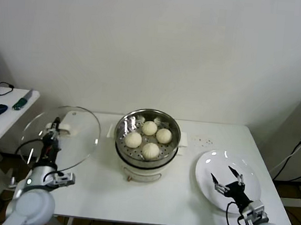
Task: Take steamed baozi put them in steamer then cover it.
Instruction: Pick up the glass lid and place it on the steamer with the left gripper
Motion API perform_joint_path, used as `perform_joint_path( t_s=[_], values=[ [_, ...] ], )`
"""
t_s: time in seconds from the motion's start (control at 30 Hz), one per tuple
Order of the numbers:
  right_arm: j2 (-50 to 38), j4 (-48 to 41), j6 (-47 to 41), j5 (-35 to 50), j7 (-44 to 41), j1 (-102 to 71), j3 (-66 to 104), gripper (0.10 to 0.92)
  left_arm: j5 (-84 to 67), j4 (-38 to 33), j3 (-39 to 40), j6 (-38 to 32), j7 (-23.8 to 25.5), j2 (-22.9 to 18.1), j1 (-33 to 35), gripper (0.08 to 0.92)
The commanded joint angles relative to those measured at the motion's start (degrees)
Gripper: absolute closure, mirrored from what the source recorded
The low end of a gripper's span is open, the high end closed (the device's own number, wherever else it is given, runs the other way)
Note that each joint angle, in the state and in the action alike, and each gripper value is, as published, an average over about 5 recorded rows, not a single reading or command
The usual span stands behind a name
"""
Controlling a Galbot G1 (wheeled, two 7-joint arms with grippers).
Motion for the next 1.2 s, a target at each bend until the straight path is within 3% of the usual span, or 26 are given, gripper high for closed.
perform_joint_path(
  t_s=[0.03, 0.33, 0.53, 0.73, 1.2],
  values=[
    [-1.32, -0.39, -1.59, -0.14, 0.99, 3.70, -3.37, 0.203, -1.78, -7.54, 17.36, 11.09, 6.44, 5.56, -10.40, 0.852],
    [-2.67, -2.78, -2.45, -0.06, 1.99, 6.94, -5.39, 0.203, 5.64, -1.00, 29.91, 12.18, 13.29, -5.00, -25.13, 0.852],
    [-2.97, -3.71, -2.15, -0.09, 1.98, 7.16, -4.98, 0.203, 11.08, 5.85, 35.24, 12.18, 16.07, -14.19, -30.84, 0.852],
    [-3.01, -3.74, -1.73, -0.02, 1.87, 6.27, -3.19, 0.203, 13.65, 11.80, 36.87, 12.18, 16.78, -20.63, -33.75, 0.852],
    [-2.54, -3.77, -0.98, -0.45, 1.52, 4.80, -0.71, 0.203, 14.88, 20.51, 36.58, 12.18, 15.48, -25.26, -33.89, 0.852]
  ],
)
